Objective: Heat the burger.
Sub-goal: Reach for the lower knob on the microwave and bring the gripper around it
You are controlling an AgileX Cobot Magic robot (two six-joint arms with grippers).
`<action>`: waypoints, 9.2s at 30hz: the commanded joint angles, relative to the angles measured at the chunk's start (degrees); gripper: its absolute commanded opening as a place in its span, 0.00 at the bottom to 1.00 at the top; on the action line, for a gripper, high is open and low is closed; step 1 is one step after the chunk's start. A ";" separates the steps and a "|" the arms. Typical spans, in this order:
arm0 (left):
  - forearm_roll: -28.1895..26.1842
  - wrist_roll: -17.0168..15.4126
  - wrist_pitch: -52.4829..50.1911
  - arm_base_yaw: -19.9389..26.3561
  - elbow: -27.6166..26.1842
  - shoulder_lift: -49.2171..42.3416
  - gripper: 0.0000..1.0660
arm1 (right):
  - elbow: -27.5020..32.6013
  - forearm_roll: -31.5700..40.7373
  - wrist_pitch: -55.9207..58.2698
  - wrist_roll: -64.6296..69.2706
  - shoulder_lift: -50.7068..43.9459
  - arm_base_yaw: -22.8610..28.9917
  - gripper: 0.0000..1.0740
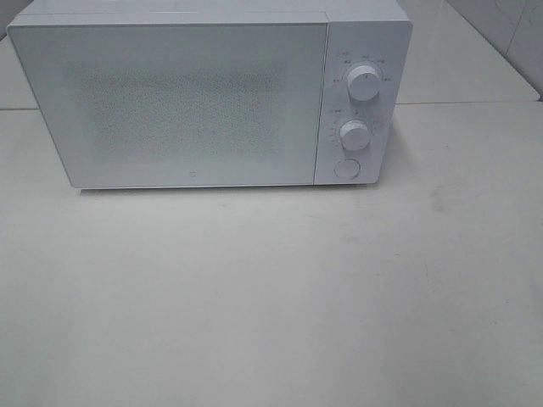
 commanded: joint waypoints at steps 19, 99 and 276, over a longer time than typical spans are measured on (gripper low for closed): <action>0.06 -0.11 -0.17 0.23 0.17 -1.09 0.95 | 0.29 0.29 -26.07 0.00 21.49 -0.46 0.64; 0.06 -0.11 -0.17 0.23 0.17 -1.09 0.95 | -8.37 47.96 -99.35 -22.86 84.28 31.40 0.71; 0.06 -0.11 -0.17 0.23 0.17 -1.03 0.95 | -18.05 36.21 -114.76 86.12 93.28 26.87 0.42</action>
